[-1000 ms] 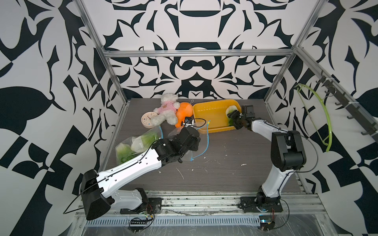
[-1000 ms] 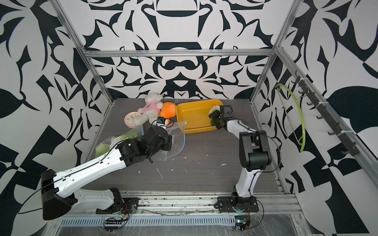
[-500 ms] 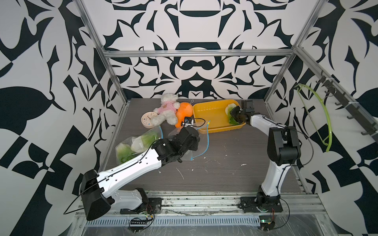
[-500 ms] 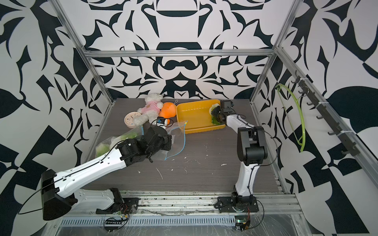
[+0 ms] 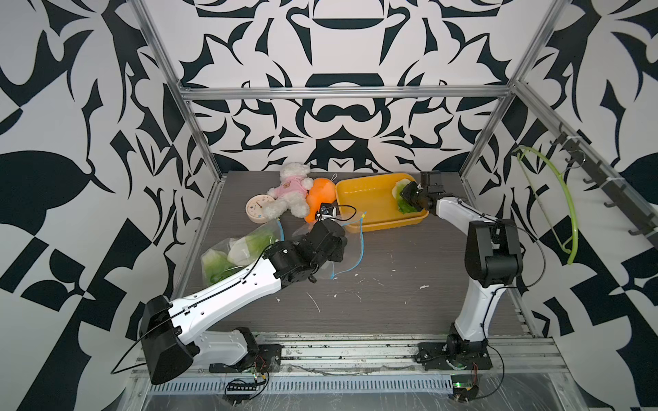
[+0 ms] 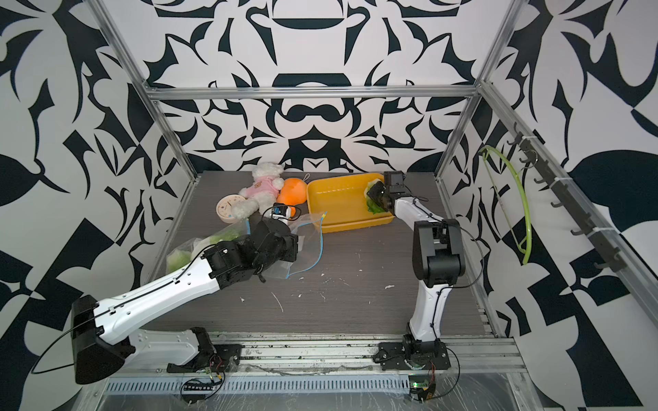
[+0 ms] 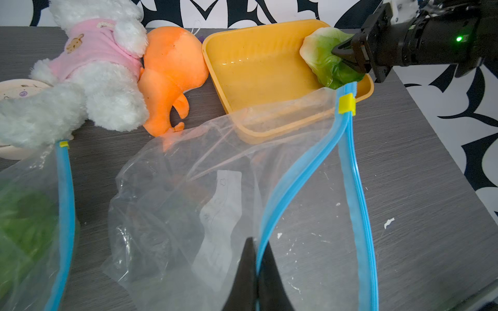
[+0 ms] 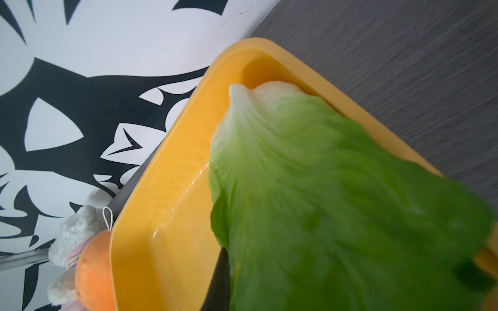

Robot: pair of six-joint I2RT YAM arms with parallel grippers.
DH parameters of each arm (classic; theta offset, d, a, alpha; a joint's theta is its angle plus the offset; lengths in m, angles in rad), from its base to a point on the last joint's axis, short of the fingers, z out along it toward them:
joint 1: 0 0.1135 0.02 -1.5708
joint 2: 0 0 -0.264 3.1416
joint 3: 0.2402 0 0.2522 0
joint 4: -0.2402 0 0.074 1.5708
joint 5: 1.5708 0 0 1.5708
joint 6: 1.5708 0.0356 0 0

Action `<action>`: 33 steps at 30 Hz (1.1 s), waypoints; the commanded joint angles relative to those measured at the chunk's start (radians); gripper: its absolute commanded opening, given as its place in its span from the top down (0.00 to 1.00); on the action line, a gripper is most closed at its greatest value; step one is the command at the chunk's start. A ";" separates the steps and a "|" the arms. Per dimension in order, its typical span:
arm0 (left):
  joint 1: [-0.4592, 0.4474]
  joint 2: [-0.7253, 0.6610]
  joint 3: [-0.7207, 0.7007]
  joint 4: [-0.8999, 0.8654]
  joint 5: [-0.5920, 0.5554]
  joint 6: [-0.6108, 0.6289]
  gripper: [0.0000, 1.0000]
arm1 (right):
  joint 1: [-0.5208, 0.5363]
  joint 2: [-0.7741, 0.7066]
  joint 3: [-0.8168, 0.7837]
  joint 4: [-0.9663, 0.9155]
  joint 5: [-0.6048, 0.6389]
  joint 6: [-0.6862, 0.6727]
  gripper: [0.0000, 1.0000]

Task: Put the chinese cabbages into a zipper bag and zip it
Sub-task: Pick up the Chinese cabbage from the basket, then place the Chinese cabbage in the zipper food storage bag.

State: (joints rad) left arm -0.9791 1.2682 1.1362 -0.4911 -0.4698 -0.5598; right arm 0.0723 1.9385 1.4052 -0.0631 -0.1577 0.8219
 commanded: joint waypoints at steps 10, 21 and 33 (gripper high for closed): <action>0.007 -0.006 -0.054 0.040 0.081 -0.051 1.00 | -0.005 -0.408 -0.111 -0.107 -0.184 -0.171 1.00; 0.007 0.047 -0.071 0.111 0.119 -0.098 1.00 | 0.002 -0.764 -0.121 -0.514 -0.377 -0.285 1.00; 0.007 0.100 -0.058 0.147 0.126 -0.134 1.00 | 0.048 -1.000 -0.100 -0.815 -0.617 -0.327 1.00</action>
State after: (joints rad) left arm -0.9764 1.3647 1.0855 -0.3630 -0.3489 -0.6781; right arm 0.1020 0.9684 1.2747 -0.8207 -0.6720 0.5255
